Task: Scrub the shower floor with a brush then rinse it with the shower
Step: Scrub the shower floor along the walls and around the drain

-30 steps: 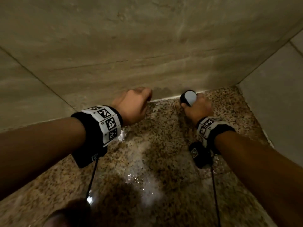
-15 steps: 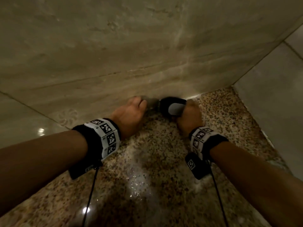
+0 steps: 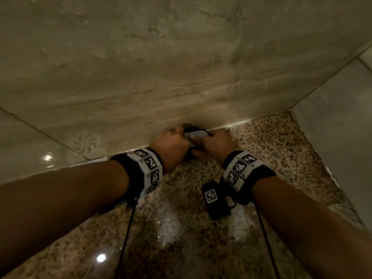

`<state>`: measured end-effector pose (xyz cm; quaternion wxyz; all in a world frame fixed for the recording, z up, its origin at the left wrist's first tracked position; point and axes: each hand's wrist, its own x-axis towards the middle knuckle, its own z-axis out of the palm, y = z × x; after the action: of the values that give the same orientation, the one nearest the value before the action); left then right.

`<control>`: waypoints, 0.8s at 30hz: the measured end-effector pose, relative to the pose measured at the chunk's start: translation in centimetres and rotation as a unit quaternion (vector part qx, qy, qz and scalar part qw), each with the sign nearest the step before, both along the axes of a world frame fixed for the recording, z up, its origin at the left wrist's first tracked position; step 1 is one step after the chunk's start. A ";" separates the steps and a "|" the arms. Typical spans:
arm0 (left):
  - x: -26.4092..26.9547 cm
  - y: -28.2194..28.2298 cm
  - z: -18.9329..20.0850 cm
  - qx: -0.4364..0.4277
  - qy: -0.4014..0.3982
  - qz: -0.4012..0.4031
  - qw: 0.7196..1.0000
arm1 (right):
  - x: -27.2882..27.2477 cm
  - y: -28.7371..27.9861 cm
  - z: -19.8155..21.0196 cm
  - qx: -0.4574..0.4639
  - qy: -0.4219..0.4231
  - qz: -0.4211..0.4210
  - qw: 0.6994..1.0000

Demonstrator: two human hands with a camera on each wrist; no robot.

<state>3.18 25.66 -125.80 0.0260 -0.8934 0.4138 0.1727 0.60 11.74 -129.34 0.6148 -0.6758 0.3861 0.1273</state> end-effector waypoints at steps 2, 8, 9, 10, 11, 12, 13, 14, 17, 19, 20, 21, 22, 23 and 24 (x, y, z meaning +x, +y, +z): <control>0.3 1.0 0.3 0.024 -0.001 -0.010 1.000 | 0.6 1.3 -0.5 0.065 0.008 -0.016 0.998; 0.4 -0.6 -0.6 0.010 -0.010 -0.039 0.999 | 0.4 -2.3 -0.6 -0.008 0.004 -0.077 0.997; -0.1 -1.8 -0.4 -0.006 -0.004 -0.046 0.999 | 0.2 -4.1 -0.8 -0.042 -0.008 -0.099 0.994; -0.6 -2.9 -0.2 -0.027 -0.010 -0.052 0.998 | 0.0 -5.9 -1.1 -0.076 -0.015 -0.123 0.989; -1.0 -3.7 0.0 -0.041 -0.023 -0.054 0.997 | -0.2 -7.5 -1.4 -0.106 -0.018 -0.152 0.983; -1.2 -4.0 0.2 -0.042 -0.037 -0.056 0.997 | -0.4 -8.5 -1.5 -0.123 -0.018 -0.182 0.975; -1.1 -3.6 0.2 -0.039 -0.042 -0.055 0.997 | -0.5 -8.6 -1.6 -0.126 -0.022 -0.198 0.972; -0.8 -2.8 0.2 -0.040 -0.047 -0.045 0.997 | -0.5 -7.7 -1.6 -0.120 -0.027 -0.192 0.974; 0.3 -0.3 0.2 -0.107 -0.034 0.032 0.993 | 0.1 -2.4 -1.4 -0.079 -0.020 -0.076 0.994; 0.6 0.8 0.2 -0.099 -0.028 0.063 0.993 | 0.5 0.0 -1.3 -0.040 -0.008 -0.043 0.998; 0.6 1.0 0.2 -0.065 -0.029 0.065 0.995 | 0.5 -0.4 -1.1 -0.037 -0.004 -0.046 0.998; 0.5 1.1 0.1 -0.031 -0.036 0.056 0.997 | 0.4 -1.9 -1.1 -0.062 -0.004 -0.057 0.996; 0.4 1.2 0.0 -0.007 -0.052 0.042 0.998 | 0.3 -3.8 -1.0 -0.095 -0.008 -0.081 0.992; 0.3 1.3 -0.1 0.003 -0.067 0.026 0.997 | 0.1 -5.9 -0.9 -0.128 -0.013 -0.115 0.985; 0.2 1.6 -0.2 -0.012 -0.084 0.021 0.996 | -0.4 -7.5 -0.9 -0.135 -0.012 -0.151 0.979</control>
<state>3.38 27.23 -126.03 0.0467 -0.9133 0.3937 0.0926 0.20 4.26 -130.22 0.5342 -0.6883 0.4900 -0.0283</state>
